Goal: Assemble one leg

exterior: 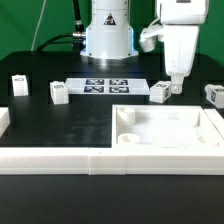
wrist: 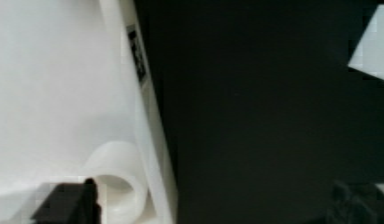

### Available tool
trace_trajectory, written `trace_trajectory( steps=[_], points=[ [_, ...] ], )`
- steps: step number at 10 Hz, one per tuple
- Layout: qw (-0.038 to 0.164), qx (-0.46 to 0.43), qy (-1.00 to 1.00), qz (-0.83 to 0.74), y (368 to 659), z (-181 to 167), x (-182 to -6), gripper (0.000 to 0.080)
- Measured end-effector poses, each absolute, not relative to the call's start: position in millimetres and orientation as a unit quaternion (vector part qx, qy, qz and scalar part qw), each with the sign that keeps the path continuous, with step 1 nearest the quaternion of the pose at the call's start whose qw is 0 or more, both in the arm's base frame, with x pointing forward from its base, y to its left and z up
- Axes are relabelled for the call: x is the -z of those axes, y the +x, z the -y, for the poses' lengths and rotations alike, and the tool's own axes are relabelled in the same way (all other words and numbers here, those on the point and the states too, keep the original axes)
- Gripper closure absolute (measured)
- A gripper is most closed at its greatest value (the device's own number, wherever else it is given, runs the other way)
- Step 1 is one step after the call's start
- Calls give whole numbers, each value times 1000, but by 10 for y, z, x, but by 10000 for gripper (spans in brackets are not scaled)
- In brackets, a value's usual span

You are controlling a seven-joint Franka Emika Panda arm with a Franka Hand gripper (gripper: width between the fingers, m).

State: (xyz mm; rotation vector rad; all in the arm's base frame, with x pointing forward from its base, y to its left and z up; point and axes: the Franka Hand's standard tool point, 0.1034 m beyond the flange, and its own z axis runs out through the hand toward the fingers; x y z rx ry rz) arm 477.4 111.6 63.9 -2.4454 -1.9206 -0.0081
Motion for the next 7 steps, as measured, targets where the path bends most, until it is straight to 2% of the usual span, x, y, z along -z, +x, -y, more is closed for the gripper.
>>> trace_trajectory(
  steps=[3, 6, 7],
  points=[
    [17, 1, -791, 611, 4777, -1090, -624, 150],
    [18, 0, -865, 501, 4772, -1106, -623, 150],
    [19, 0, -913, 408, 4680, -1196, -602, 150]
  ],
)
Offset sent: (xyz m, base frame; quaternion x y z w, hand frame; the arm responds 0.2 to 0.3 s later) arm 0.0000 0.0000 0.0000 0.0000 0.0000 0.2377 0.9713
